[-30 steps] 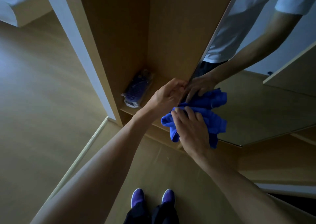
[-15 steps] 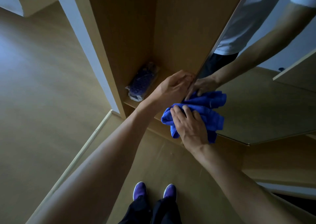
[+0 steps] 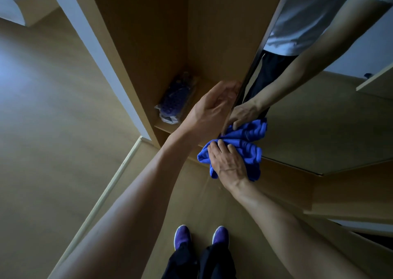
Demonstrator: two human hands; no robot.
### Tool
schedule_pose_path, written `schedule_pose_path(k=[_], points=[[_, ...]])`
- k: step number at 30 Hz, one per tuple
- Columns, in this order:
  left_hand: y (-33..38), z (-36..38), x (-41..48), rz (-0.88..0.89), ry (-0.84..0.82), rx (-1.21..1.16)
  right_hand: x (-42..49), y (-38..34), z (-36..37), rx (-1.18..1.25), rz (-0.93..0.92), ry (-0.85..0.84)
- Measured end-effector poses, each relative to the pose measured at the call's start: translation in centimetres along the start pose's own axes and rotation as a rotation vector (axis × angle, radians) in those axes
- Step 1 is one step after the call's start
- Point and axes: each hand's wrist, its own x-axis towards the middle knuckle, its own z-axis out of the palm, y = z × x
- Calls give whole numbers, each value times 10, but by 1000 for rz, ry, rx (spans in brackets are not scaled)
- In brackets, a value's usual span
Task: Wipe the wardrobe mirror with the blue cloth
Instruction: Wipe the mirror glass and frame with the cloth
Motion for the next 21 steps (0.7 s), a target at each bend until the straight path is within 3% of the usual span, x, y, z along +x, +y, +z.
schedule_pose_path(k=[4,10,16,21], points=[[-9,8,-6,-34,-20,2,-19,9,16,429,115,-138],[-30,19,-12,-88,-16,-31,-40,7,28,1551,885,-407],[-48,24,-18,-137,-57,-38,-34,2,21,1992,1145,-308],[-54,29,-19,-176,-39,-47,-22,-9,25,2372,1223,-426]])
